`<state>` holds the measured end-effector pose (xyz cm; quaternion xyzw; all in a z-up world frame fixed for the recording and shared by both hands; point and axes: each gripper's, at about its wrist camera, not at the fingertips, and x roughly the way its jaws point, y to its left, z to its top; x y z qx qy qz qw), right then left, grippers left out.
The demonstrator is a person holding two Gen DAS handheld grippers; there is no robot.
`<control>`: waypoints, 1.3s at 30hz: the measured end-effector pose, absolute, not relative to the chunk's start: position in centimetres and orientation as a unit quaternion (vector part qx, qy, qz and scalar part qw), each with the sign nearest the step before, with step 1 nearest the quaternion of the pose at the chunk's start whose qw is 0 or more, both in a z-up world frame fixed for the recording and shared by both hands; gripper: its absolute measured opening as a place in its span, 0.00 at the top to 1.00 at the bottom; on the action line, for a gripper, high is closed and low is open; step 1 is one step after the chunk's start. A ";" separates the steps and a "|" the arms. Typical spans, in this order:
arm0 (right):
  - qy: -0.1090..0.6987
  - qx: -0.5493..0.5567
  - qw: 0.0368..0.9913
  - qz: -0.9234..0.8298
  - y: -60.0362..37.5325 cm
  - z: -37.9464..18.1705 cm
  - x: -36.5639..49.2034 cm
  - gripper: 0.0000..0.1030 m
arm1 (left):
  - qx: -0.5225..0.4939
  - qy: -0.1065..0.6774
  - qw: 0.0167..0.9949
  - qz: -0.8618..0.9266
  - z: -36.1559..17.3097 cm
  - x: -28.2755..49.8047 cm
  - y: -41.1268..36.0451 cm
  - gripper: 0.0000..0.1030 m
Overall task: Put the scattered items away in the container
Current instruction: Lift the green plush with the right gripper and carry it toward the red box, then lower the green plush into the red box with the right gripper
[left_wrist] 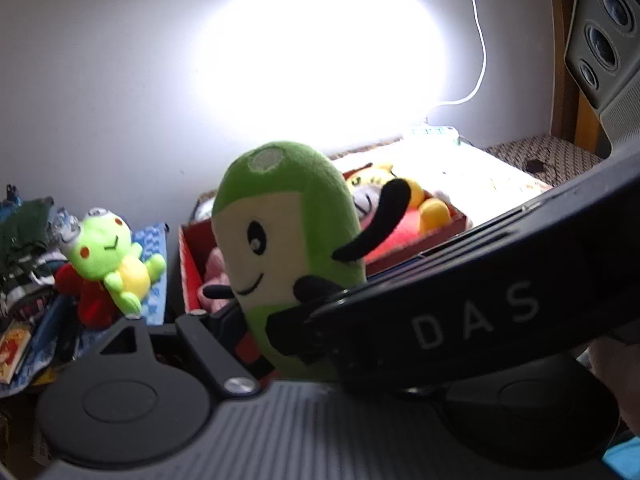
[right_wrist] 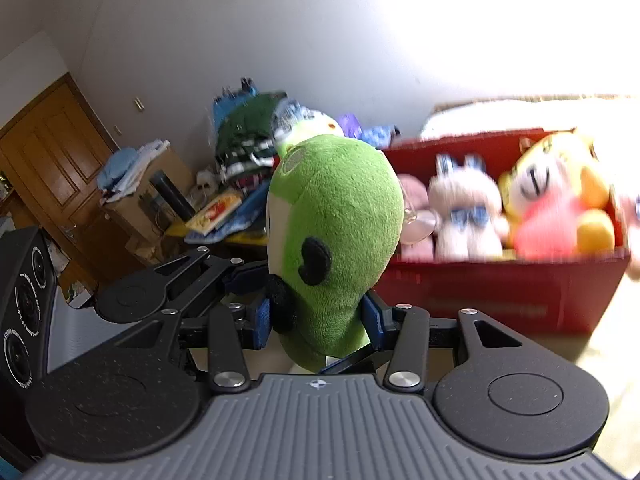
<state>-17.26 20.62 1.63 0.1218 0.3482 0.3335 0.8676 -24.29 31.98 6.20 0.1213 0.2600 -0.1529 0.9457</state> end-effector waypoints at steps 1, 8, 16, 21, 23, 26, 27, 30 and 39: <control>0.342 0.120 0.869 0.337 20.6 2.0 -16.9 0.53 | 0.122 0.255 0.948 -0.149 6.7 -23.7 32.2 0.23; 0.314 0.117 0.874 0.352 20.3 3.1 -12.9 0.53 | 0.125 0.238 0.955 -0.123 8.3 -18.8 32.9 0.23; 0.335 0.123 0.863 0.358 20.5 1.2 -7.5 0.53 | 0.112 0.272 0.950 -0.101 6.0 -13.1 32.3 0.23; 0.373 0.127 0.847 0.357 20.6 -0.7 -5.1 0.53 | 0.098 0.312 0.940 -0.095 4.1 -11.3 32.2 0.23; 0.389 0.128 0.840 0.356 20.8 -1.3 -4.6 0.53 | 0.093 0.325 0.936 -0.095 3.5 -11.0 32.2 0.23; 0.413 0.127 0.830 0.352 21.1 -2.0 -3.8 0.53 | 0.082 0.347 0.929 -0.098 2.8 -10.8 32.2 0.23; 0.421 0.128 0.827 0.351 21.1 -2.2 -3.6 0.53 | 0.079 0.355 0.926 -0.099 2.5 -10.4 32.4 0.23; 0.440 0.130 0.817 0.349 21.3 -2.8 -3.2 0.52 | 0.073 0.369 0.921 -0.102 1.5 -9.2 33.1 0.22; 0.461 0.139 0.805 0.346 21.3 -3.8 -1.8 0.50 | 0.057 0.388 0.913 -0.111 0.2 -7.8 33.4 0.17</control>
